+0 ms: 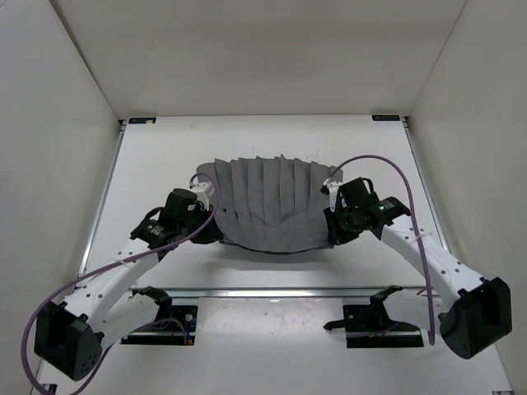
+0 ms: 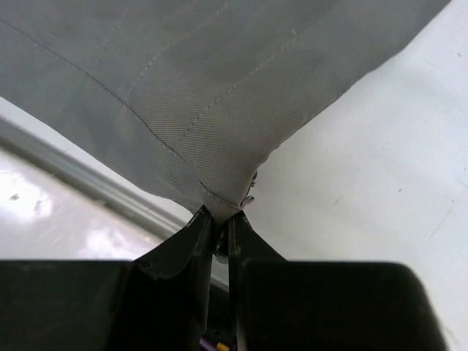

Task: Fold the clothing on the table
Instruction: Fold the skirt

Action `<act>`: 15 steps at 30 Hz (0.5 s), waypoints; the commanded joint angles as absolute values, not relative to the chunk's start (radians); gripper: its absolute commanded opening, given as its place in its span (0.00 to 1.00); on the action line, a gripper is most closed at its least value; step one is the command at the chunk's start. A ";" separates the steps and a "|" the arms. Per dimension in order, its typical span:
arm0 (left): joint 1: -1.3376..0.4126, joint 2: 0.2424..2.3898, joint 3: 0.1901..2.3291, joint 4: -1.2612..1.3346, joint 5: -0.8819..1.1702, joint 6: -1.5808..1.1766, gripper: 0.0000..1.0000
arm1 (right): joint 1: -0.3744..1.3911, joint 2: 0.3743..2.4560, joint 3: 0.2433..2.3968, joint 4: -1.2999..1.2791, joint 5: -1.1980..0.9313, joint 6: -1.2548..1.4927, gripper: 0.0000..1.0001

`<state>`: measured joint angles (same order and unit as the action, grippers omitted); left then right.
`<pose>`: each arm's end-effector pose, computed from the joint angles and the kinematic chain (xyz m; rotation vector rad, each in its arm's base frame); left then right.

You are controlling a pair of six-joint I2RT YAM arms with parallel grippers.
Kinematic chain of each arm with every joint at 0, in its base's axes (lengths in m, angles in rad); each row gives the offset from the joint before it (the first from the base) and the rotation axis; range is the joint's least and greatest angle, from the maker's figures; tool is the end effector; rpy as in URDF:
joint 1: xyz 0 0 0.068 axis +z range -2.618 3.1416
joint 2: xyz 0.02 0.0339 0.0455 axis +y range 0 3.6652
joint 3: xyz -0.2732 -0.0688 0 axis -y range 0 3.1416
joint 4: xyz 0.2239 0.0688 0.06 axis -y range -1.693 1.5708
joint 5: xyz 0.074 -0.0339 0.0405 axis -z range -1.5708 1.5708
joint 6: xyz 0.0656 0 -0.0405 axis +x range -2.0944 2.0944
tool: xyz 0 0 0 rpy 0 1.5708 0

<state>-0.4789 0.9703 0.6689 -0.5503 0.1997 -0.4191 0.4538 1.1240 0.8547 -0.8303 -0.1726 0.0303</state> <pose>0.1612 -0.0983 0.2257 0.1691 2.4998 -0.6345 0.1718 0.0963 0.2346 -0.6222 2.6277 0.3821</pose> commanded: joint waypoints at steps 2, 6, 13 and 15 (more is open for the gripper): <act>-0.476 0.879 0.713 -0.686 0.235 -0.434 0.00 | 0.480 1.057 0.956 -0.988 -0.209 0.049 0.00; -0.471 0.815 0.764 -0.759 0.255 -0.457 0.00 | 0.471 0.987 1.054 -1.075 -0.259 0.041 0.00; -0.393 0.756 0.934 -0.825 0.273 -0.469 0.00 | 0.400 0.965 1.187 -1.153 -0.348 -0.037 0.00; -0.365 0.781 0.980 -0.810 0.273 -0.469 0.00 | 0.397 0.998 1.215 -1.138 -0.348 -0.046 0.00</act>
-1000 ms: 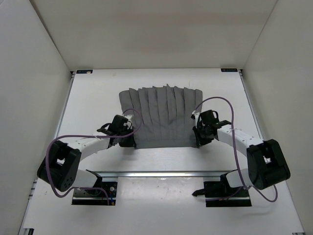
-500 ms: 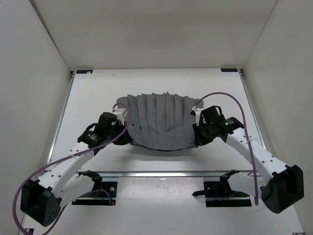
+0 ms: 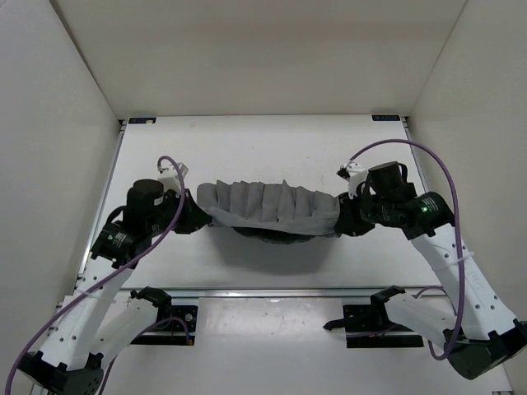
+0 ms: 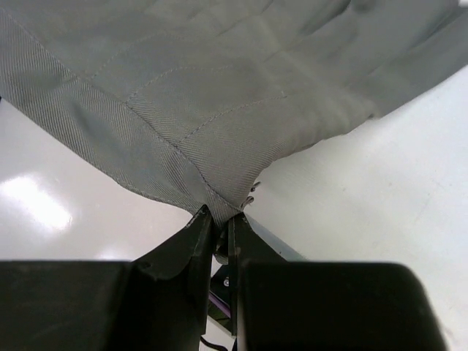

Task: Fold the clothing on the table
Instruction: Fold the skirt

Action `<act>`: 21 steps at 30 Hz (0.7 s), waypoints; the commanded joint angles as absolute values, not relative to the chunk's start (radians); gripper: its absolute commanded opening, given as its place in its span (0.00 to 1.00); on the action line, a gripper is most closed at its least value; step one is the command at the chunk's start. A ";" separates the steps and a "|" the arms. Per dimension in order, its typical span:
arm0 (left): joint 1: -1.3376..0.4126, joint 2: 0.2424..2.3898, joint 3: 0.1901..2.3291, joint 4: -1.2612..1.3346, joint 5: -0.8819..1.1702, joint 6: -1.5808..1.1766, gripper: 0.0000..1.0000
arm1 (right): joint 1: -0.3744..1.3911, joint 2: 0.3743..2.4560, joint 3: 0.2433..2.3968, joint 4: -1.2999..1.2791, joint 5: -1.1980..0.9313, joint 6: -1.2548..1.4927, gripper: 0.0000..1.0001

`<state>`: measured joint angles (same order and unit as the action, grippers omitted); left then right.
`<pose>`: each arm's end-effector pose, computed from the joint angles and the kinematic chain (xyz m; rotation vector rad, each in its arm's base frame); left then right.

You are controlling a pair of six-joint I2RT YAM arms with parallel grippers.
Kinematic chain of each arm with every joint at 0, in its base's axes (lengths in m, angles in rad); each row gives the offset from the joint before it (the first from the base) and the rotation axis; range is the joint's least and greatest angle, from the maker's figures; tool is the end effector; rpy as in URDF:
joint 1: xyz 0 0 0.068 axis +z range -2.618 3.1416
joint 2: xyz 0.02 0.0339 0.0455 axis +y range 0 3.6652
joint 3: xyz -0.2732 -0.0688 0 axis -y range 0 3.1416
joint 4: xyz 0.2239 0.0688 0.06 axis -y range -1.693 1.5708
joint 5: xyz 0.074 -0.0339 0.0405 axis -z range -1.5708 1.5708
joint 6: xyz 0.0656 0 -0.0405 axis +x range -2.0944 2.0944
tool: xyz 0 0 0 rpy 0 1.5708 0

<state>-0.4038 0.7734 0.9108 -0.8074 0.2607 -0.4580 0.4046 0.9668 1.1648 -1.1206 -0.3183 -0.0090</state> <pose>0.1274 -0.0728 0.3091 0.0841 2.3228 -0.7448 0.1343 0.0798 0.3326 -0.6481 2.4298 0.5610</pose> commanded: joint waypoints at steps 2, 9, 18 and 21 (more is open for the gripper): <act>-0.334 0.846 1.008 -0.763 0.293 -0.439 0.00 | 0.378 1.041 1.216 -1.102 -0.359 -0.060 0.00; -0.270 1.168 0.983 -0.510 0.350 -0.439 0.00 | 0.184 1.276 1.193 -0.878 -0.537 -0.058 0.00; -0.155 1.557 1.160 -0.376 0.419 -0.446 0.00 | 0.087 1.592 1.399 -0.733 -0.647 0.040 0.00; -0.137 1.676 1.227 -0.336 0.433 -0.472 0.16 | 0.095 1.718 1.492 -0.684 -0.638 0.067 0.00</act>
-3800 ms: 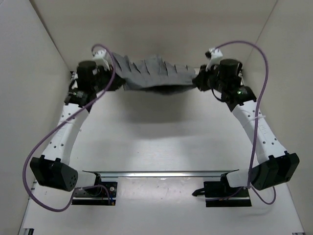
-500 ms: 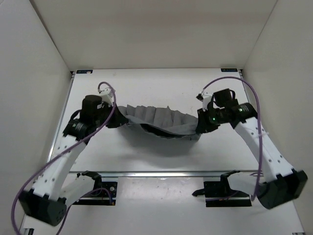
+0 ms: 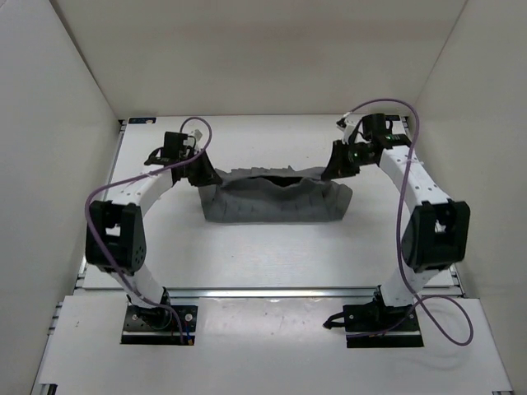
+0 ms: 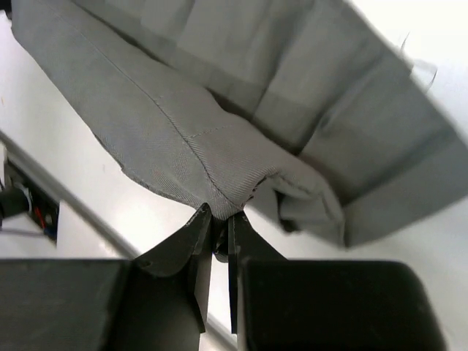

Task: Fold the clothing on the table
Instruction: Fold the skirt

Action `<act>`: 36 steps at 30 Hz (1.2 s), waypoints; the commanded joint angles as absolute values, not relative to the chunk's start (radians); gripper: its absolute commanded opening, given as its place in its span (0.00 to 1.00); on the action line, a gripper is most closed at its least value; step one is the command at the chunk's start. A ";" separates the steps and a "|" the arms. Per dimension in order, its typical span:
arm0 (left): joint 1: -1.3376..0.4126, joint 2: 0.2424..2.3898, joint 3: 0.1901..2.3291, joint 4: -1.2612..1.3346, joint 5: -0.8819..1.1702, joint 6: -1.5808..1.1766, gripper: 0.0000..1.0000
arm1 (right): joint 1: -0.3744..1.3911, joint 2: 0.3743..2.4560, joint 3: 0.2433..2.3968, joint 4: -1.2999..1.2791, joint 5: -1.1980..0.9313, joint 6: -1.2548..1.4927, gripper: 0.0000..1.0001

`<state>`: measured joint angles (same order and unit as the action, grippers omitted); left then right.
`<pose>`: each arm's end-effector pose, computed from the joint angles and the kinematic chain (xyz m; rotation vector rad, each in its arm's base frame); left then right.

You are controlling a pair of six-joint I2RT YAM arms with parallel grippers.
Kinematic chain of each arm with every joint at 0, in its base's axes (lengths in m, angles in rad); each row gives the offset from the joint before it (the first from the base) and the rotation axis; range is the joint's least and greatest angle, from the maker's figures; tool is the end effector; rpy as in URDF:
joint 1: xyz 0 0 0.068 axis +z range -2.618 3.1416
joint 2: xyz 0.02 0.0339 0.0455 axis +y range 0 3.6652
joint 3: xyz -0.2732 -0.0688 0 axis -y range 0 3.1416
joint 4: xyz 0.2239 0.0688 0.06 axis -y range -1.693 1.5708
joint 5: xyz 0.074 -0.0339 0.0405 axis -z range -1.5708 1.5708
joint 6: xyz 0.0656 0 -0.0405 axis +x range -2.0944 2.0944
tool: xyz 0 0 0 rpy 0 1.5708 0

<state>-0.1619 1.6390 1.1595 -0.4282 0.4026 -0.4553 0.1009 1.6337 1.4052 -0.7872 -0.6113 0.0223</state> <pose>0.3390 -0.0814 0.2301 -0.1938 2.5259 -0.7556 0.3307 0.0713 0.2853 -0.3236 2.4954 0.8333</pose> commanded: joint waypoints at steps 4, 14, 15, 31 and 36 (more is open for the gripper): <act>-0.111 1.805 1.324 -0.234 0.517 -0.550 0.45 | 0.089 1.809 1.526 -0.513 -0.647 0.158 0.12; -0.069 1.803 1.350 -0.209 0.540 -0.574 0.68 | 0.080 1.826 1.537 -0.422 -0.335 0.241 0.54; -0.071 1.771 1.298 -0.212 0.531 -0.563 0.67 | 0.078 1.803 1.526 -0.423 -0.295 0.244 0.55; -0.221 1.499 0.821 -0.212 0.279 -0.479 0.68 | 0.029 1.453 0.815 -0.198 -0.293 0.546 0.63; -0.242 1.531 0.798 -0.236 0.199 -0.491 0.67 | 0.026 1.480 0.792 -0.146 -0.307 0.589 0.62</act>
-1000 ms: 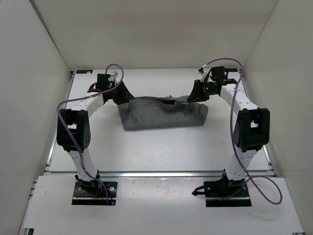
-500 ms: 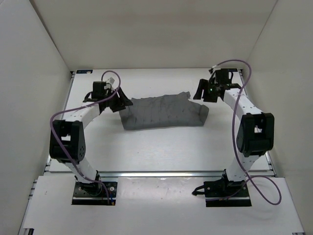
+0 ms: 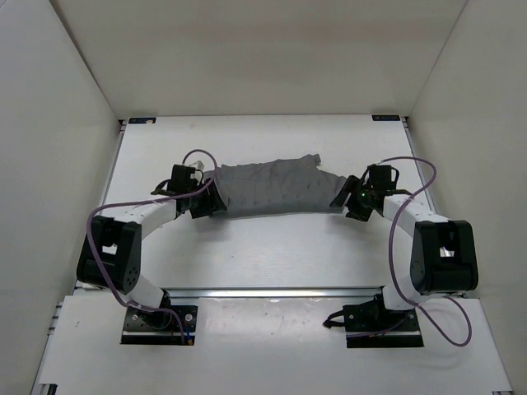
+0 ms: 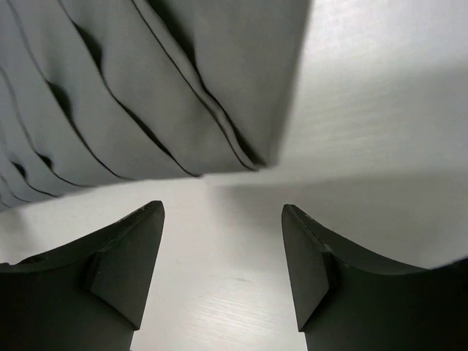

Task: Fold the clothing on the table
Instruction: Fold the skirt

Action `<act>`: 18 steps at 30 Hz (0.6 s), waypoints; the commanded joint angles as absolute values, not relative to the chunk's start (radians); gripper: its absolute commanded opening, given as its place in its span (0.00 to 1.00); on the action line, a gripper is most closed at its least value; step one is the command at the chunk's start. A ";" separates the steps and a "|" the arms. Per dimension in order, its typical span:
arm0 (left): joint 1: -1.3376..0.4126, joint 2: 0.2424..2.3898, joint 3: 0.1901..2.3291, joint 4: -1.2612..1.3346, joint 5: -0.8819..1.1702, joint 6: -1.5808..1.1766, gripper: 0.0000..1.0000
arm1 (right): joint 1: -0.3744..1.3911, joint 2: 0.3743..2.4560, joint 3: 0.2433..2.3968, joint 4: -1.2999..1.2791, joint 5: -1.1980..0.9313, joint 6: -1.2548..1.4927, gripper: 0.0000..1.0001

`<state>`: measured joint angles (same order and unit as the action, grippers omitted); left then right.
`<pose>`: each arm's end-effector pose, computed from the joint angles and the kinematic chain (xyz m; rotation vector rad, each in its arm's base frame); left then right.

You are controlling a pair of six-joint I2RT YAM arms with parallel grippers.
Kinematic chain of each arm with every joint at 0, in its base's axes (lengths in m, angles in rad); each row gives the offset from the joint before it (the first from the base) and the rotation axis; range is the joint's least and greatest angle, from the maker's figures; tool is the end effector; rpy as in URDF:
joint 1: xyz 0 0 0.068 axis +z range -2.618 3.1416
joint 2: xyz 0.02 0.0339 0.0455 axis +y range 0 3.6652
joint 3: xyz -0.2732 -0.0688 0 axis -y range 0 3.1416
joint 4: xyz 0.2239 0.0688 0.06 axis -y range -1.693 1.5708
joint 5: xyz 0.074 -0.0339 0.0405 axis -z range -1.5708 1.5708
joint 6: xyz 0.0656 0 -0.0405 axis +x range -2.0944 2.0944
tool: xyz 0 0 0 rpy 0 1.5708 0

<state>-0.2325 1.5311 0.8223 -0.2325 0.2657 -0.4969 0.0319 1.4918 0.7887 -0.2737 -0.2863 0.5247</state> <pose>0.2870 -0.0857 0.1753 -0.2286 2.5694 -0.6210 0.2839 0.0276 0.1734 0.5207 2.5385 0.5765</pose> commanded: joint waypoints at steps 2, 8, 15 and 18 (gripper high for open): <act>-0.236 1.520 0.757 -0.222 0.205 -0.503 0.67 | 0.026 1.506 0.773 -0.109 -0.319 0.612 0.62; -0.241 1.520 0.721 -0.172 0.161 -0.512 0.58 | 0.044 1.603 0.816 -0.087 -0.339 0.623 0.55; -0.233 1.575 0.722 -0.121 0.144 -0.540 0.49 | 0.061 1.630 0.801 -0.048 -0.313 0.661 0.56; -0.229 1.580 0.713 -0.097 0.129 -0.549 0.22 | 0.061 1.680 0.837 -0.052 -0.298 0.657 0.48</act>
